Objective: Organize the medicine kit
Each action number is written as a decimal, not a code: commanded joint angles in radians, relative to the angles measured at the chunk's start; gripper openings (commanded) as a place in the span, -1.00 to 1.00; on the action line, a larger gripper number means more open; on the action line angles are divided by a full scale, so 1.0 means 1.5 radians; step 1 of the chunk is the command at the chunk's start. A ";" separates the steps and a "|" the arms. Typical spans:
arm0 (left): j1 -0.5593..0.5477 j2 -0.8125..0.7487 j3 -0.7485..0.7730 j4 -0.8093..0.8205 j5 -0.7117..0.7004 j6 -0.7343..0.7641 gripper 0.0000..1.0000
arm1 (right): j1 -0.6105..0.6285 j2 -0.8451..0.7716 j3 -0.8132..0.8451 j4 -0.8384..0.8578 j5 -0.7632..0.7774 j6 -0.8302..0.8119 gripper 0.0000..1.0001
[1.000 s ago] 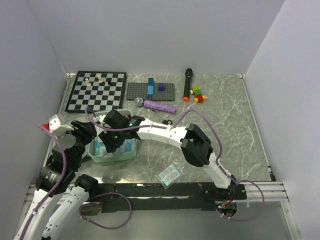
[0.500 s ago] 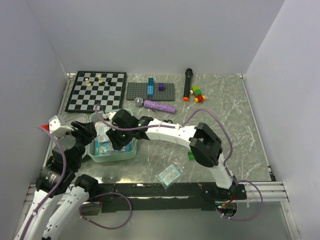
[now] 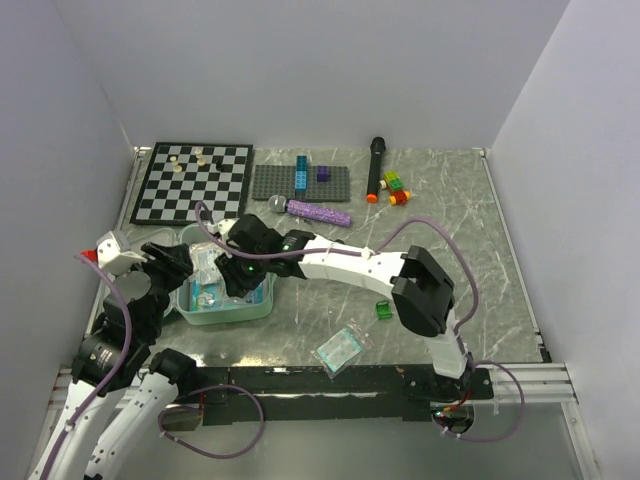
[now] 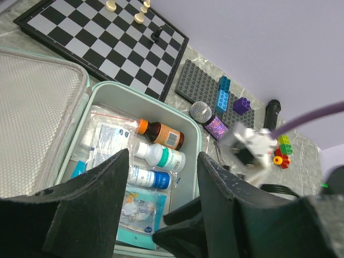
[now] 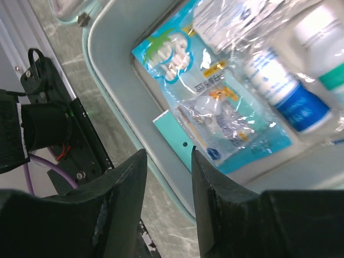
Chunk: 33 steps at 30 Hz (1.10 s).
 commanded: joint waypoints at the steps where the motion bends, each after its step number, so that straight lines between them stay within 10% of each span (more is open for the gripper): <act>1: -0.002 -0.007 0.005 0.001 0.001 -0.009 0.17 | 0.006 0.041 0.060 -0.055 -0.055 -0.004 -0.09; 8: -0.002 -0.006 -0.001 0.004 0.007 -0.012 0.17 | 0.013 0.040 0.061 -0.056 -0.079 -0.010 -0.05; 19: -0.002 0.018 -0.036 0.067 0.073 -0.001 0.17 | -0.052 -0.345 -0.306 0.086 0.158 0.029 0.21; 33: -0.012 0.322 -0.112 0.301 0.317 0.013 0.32 | -0.119 -0.545 -0.583 0.038 0.347 0.106 0.40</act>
